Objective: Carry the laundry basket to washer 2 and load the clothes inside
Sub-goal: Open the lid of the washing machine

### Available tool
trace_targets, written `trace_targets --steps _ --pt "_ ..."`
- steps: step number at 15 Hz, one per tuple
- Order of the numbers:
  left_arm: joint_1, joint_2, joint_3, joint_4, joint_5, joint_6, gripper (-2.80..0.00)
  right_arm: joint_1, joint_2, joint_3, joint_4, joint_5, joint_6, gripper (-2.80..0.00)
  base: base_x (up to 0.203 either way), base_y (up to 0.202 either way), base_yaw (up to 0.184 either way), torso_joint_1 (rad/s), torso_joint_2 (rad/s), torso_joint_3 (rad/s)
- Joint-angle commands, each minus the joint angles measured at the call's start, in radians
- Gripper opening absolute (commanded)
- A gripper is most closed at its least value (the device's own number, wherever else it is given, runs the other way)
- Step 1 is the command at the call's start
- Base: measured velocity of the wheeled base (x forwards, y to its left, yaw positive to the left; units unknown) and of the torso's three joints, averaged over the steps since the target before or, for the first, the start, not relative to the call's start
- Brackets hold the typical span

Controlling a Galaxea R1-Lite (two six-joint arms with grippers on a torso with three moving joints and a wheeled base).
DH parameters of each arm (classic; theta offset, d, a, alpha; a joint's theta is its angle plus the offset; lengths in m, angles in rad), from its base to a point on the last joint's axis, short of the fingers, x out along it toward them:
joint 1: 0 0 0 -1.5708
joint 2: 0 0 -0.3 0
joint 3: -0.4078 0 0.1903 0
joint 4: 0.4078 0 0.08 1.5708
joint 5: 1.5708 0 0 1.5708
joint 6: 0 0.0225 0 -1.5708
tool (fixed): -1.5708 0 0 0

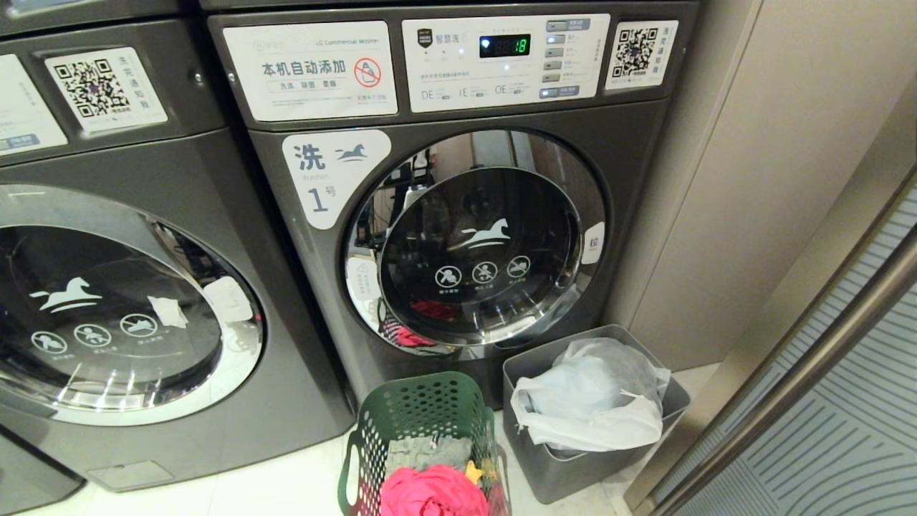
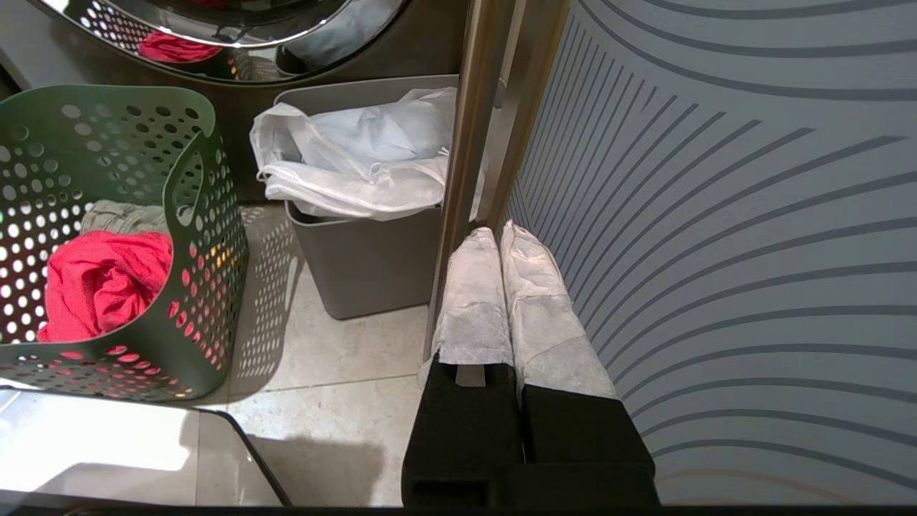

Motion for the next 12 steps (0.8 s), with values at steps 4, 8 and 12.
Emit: trace_targets --steps 4,8,12 --pt "0.004 0.531 -0.116 -0.074 0.003 -0.189 -2.8 0.0 0.002 -0.001 0.001 0.0 0.0 -2.8 0.0 0.0 0.0 0.0 0.0 0.0" --pt "0.033 0.675 -0.036 -0.202 0.0 -0.328 0.0 0.0 0.002 0.001 0.001 0.0 0.0 -2.8 0.0 0.0 0.0 0.0 0.0 0.0" --pt "0.053 0.739 0.045 -0.34 -0.007 -0.336 0.0 0.0 0.002 -0.001 0.001 0.0 0.0 -2.8 0.0 0.0 0.0 0.0 0.0 0.0"
